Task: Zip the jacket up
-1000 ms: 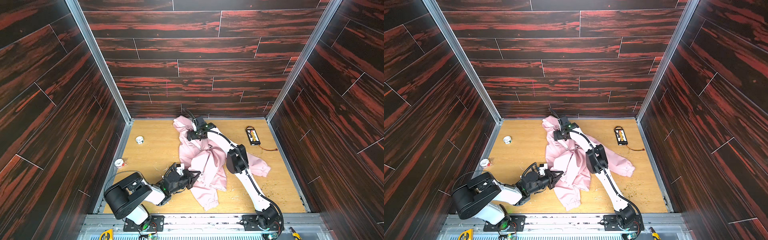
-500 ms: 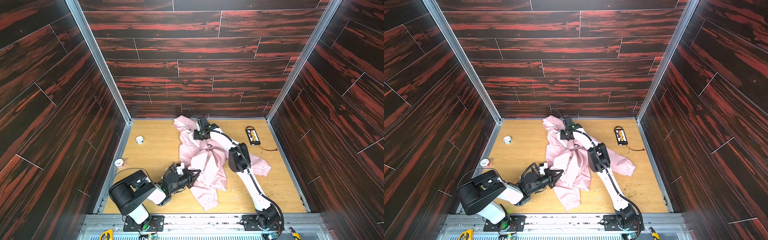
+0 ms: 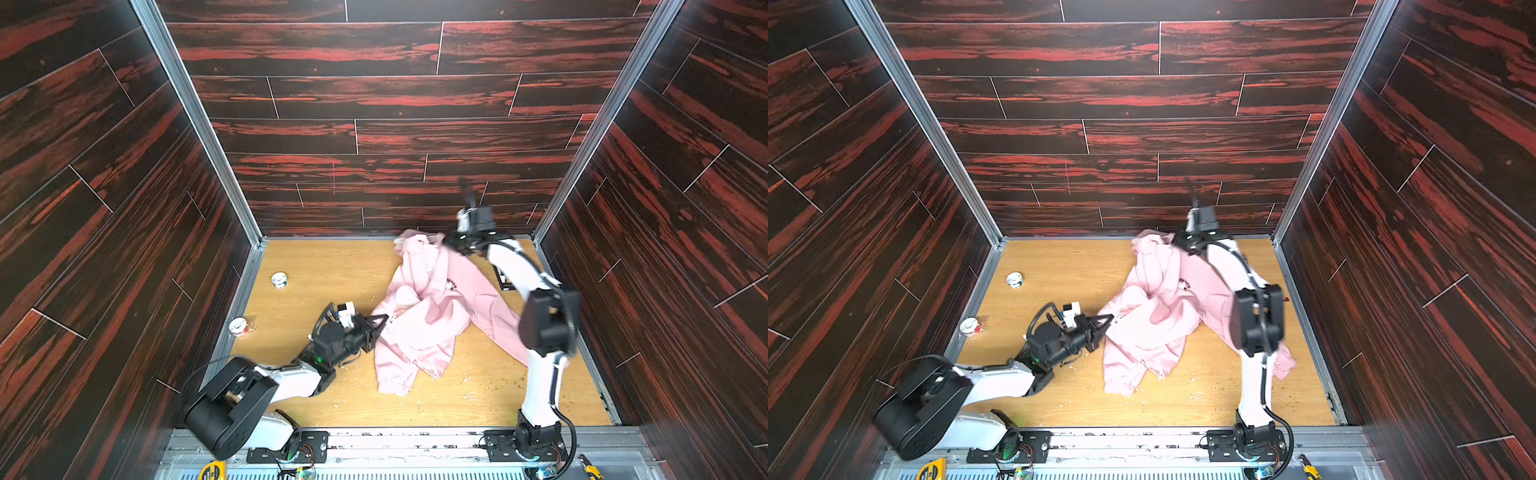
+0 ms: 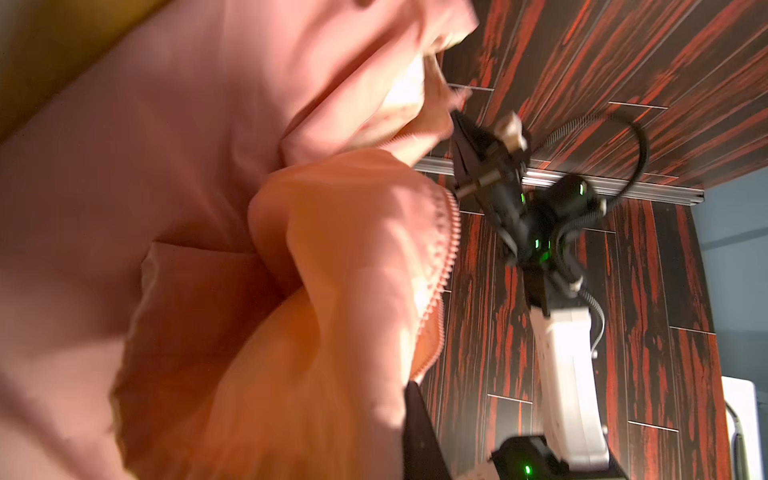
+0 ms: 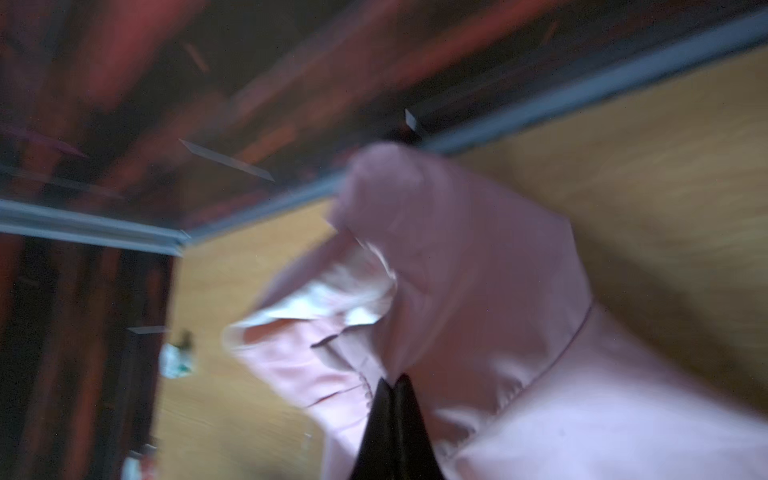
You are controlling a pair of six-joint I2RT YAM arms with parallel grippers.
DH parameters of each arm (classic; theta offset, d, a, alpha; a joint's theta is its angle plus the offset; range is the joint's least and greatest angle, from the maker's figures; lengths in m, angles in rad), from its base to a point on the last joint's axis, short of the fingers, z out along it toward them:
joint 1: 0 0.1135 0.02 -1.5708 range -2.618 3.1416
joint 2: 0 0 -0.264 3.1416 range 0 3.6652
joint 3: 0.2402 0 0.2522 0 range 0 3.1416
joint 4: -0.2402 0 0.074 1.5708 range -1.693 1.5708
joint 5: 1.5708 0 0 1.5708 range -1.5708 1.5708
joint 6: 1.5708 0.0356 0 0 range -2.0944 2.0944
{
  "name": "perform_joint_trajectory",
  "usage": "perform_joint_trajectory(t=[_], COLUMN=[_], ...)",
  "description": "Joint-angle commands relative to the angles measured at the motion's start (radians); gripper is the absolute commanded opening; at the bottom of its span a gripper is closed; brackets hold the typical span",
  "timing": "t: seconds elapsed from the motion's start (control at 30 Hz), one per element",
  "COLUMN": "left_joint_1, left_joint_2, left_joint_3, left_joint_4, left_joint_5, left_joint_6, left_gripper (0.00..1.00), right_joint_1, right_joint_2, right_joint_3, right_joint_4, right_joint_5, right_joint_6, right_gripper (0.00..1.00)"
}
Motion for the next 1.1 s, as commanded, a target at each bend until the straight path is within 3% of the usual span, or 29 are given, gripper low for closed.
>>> perform_joint_trajectory(t=[0.0, 0.23, 0.37, 0.47, 0.53, 0.63, 0.73, 0.83, 0.93, 1.07], left_joint_1=[0.072, 0.202, 0.267, 0.338, 0.39, 0.442, 0.453, 0.452, 0.427, 0.373], left_joint_2=[-0.089, -0.139, -0.105, -0.082, -0.073, -0.044, -0.001, 0.033, 0.007, -0.062], left_joint_3=[0.081, 0.3, 0.423, 0.481, 0.52, 0.603, 0.698, 0.739, 0.661, 0.484], left_joint_4=[-0.219, -0.504, -0.584, -0.606, -0.616, -0.647, -0.701, -0.744, -0.74, -0.759], left_joint_5=[0.09, 0.191, 0.25, 0.282, 0.3, 0.329, 0.365, 0.434, 0.429, 0.404], left_joint_6=[0.107, 0.235, 0.272, 0.278, 0.277, 0.288, 0.322, 0.329, 0.333, 0.35], left_gripper=[0.0, 0.0, 0.0, 0.0, 0.0, 0.0, 0.0, 0.0, 0.0, 0.0], right_joint_1=[-0.035, -0.051, -0.054, -0.065, -0.068, -0.069, -0.059, -0.014, 0.043, 0.116], right_joint_2=[-0.112, -0.138, -0.136, -0.17, -0.224, -0.345, -0.471, -0.576, -0.648, -0.675], right_joint_3=[-0.03, 0.15, 0.246, 0.209, 0.115, -0.153, -0.459, -0.72, -0.958, -1.132], right_joint_4=[0.093, 0.134, 0.162, 0.207, 0.236, 0.369, 0.485, 0.512, 0.568, 0.534], right_joint_5=[-0.123, -0.264, -0.28, -0.273, -0.255, -0.24, -0.234, -0.189, -0.131, -0.114], right_joint_6=[0.095, 0.247, 0.316, 0.358, 0.364, 0.426, 0.477, 0.439, 0.431, 0.354], right_gripper=[0.0, 0.0, 0.0, 0.0, 0.0, 0.0, 0.0, 0.0, 0.0, 0.02])
